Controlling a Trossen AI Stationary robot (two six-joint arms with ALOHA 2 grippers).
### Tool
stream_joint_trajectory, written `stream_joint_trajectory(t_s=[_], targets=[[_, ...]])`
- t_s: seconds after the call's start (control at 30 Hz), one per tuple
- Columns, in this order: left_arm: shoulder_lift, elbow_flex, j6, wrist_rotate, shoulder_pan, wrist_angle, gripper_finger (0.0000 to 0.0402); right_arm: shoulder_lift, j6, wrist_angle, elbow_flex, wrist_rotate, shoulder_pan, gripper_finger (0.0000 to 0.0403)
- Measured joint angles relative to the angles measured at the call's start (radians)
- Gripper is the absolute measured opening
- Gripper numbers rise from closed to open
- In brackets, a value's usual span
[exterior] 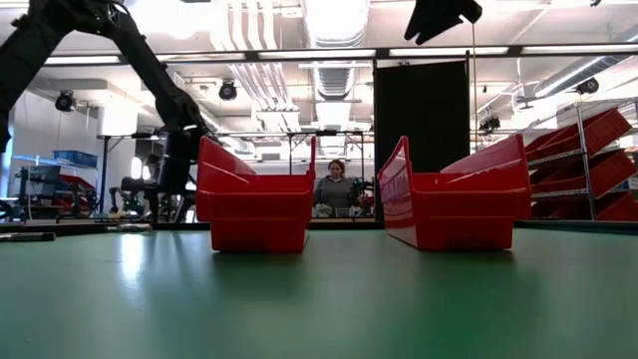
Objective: Sort batteries
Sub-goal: Put the silver battery into the left red bin
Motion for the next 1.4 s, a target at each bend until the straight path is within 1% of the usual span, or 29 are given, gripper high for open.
stream_joint_trajectory(t_s=[0.2, 0.3, 0.47, 0.57, 0.63, 0.77, 0.97, 1.03, 1.17, 1.33, 1.4], targets=[[0.007, 0.029, 0.019, 0.004, 0.0, -0.004, 0.0155, 0.0, 0.077, -0.079, -0.02, 0.0, 0.0, 0.0189], [0.011, 0.064, 0.042, 0.022, -0.004, 0.012, 0.0155, 0.0, 0.076, -0.086, -0.021, 0.0, 0.0, 0.0189], [0.008, 0.11, 0.043, 0.027, -0.031, -0.014, 0.0155, -0.001, 0.034, -0.076, -0.021, 0.0, 0.0, 0.0189], [0.0, 0.119, -0.006, 0.019, -0.034, -0.044, 0.0155, -0.001, 0.045, -0.077, -0.021, 0.0, 0.0, 0.0189], [0.0, 0.109, -0.052, 0.017, -0.033, -0.083, 0.0155, -0.001, 0.067, -0.086, -0.021, 0.0, 0.0, 0.0189], [-0.001, 0.092, -0.139, 0.015, -0.032, -0.101, 0.0155, -0.001, 0.138, -0.138, -0.021, -0.002, 0.0, 0.0189], [-0.012, 0.047, -0.271, 0.056, -0.033, -0.117, 0.0155, -0.001, 0.226, -0.241, -0.021, -0.003, 0.0, 0.0189], [-0.027, 0.029, -0.28, 0.063, -0.033, -0.091, 0.0155, -0.001, 0.227, -0.248, -0.021, -0.003, 0.0, 0.0189], [-0.075, -0.025, -0.243, 0.073, -0.029, -0.006, 0.0155, -0.001, 0.198, -0.235, -0.021, 0.001, -0.001, 0.0189], [-0.123, -0.104, -0.271, 0.066, -0.025, 0.022, 0.0155, -0.001, 0.129, -0.178, -0.021, 0.005, -0.003, 0.0189], [-0.138, -0.113, -0.285, 0.05, -0.027, 0.066, 0.0155, -0.001, 0.123, -0.163, -0.021, 0.005, -0.003, 0.0189]])
